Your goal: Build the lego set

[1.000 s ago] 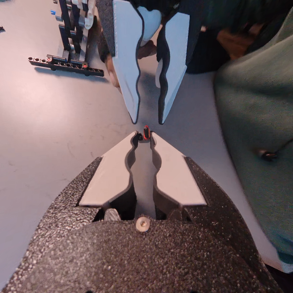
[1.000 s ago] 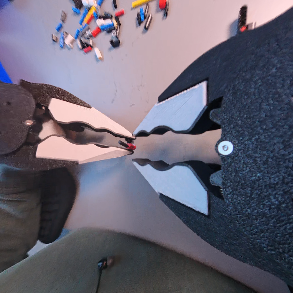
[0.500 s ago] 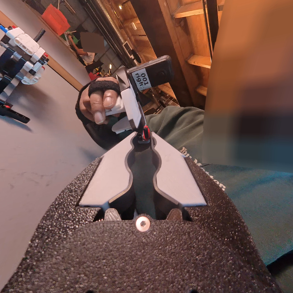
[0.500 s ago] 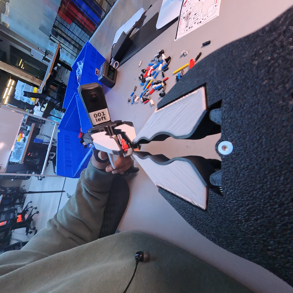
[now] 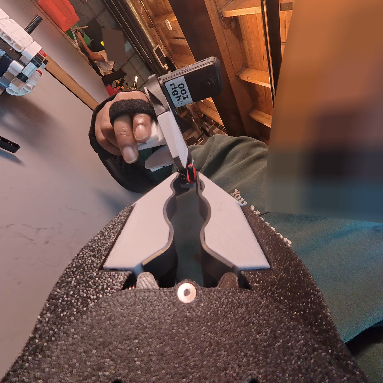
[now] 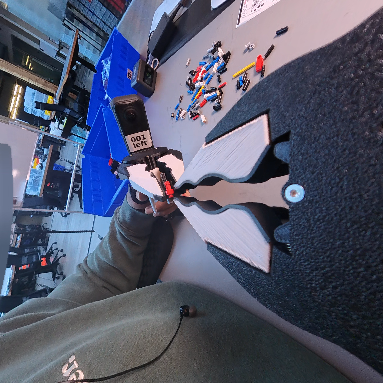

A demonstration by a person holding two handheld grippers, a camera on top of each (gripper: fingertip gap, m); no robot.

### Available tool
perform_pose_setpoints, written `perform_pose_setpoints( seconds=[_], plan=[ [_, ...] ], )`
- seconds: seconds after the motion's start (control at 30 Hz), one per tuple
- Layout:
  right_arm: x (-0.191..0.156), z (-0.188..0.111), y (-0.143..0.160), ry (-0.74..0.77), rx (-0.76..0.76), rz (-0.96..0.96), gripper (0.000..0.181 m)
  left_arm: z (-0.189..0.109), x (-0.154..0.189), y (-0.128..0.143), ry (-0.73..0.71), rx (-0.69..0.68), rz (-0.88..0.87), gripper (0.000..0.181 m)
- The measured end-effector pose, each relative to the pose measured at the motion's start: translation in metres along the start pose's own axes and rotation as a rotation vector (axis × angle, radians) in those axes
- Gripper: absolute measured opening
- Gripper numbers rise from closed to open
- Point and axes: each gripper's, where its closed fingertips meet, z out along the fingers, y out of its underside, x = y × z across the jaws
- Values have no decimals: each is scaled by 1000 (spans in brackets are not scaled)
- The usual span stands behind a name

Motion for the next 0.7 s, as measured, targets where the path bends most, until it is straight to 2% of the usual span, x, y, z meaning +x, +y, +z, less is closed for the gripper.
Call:
perform_pose_setpoints(
  seconds=[0.13, 0.7],
  plan=[
    [-2, -1, 3, -18, -8, -6, 11, 0, -3, 1, 3, -1, -27, 14],
    [-4, -3, 16, -19, -77, -33, 4, 2, -16, 10, -33, -31, -112, 14]
  ],
)
